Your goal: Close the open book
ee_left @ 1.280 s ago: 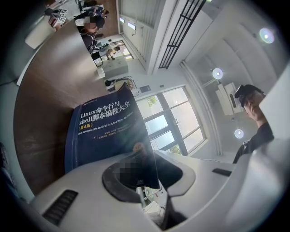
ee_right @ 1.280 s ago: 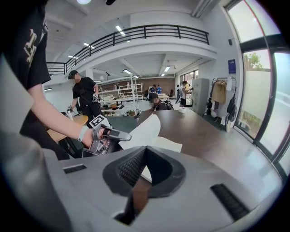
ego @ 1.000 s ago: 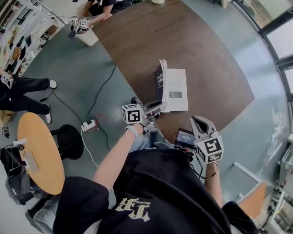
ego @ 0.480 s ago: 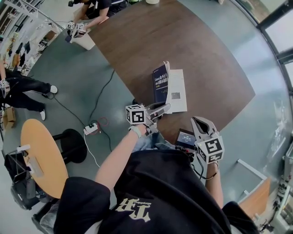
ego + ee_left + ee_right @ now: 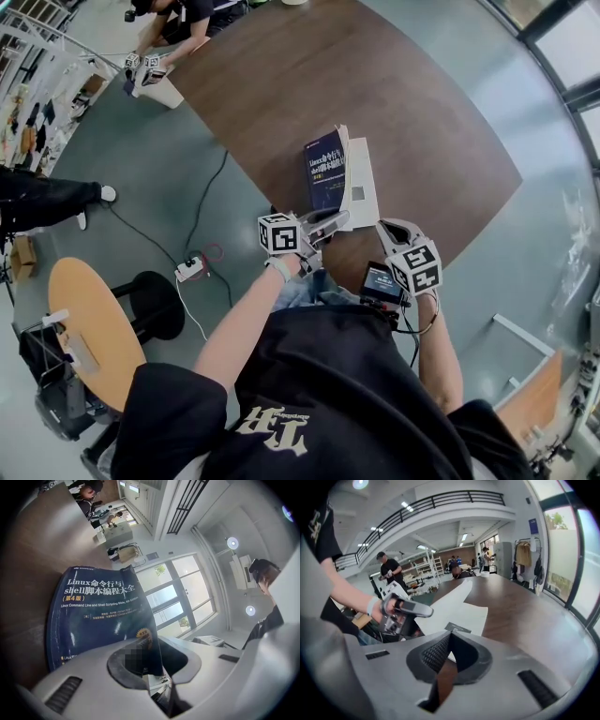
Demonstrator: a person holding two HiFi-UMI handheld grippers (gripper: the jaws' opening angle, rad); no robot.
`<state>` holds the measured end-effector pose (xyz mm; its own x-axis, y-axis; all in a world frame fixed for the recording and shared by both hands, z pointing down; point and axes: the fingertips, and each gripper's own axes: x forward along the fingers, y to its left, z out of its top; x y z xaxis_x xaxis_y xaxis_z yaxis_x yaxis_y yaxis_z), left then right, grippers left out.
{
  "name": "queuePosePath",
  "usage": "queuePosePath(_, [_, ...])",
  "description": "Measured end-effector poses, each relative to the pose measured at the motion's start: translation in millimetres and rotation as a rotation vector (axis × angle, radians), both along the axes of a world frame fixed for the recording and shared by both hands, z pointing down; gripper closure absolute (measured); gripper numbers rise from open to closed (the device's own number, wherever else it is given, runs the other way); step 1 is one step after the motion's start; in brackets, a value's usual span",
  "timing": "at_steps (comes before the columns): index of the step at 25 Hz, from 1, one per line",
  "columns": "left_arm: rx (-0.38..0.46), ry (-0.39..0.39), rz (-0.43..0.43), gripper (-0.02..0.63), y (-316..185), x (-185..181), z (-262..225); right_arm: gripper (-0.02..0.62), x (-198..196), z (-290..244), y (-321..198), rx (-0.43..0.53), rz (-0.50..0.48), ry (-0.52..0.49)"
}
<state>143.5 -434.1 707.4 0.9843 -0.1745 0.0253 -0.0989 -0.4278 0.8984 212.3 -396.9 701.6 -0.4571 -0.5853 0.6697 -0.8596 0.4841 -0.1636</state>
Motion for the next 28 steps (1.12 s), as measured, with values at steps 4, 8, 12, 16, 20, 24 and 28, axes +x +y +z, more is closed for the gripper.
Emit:
queuePosePath(4, [-0.003,-0.01,0.0,0.538,2,3,0,0.607,-19,45,-32,-0.035,-0.072,0.041])
queuePosePath(8, [0.016,-0.034,-0.001,0.537,1,2,-2,0.607,-47,56,-57,-0.04,-0.129,0.017])
queuePosePath(12, [0.063,-0.068,0.014,0.537,6,4,-8,0.607,-51,53,-59,-0.042,-0.136,0.023])
queuePosePath(16, [0.101,-0.105,0.032,0.512,8,9,-12,0.607,-52,47,-55,-0.035,-0.131,0.005])
queuePosePath(20, [0.107,-0.12,0.045,0.49,8,13,-11,0.607,-53,46,-55,-0.027,-0.126,0.012])
queuePosePath(24, [0.099,-0.118,0.063,0.448,10,21,-12,0.607,-48,47,-51,-0.033,-0.11,0.002])
queuePosePath(28, [0.104,-0.125,0.094,0.377,14,35,-9,0.607,-36,53,-45,-0.05,-0.097,-0.007])
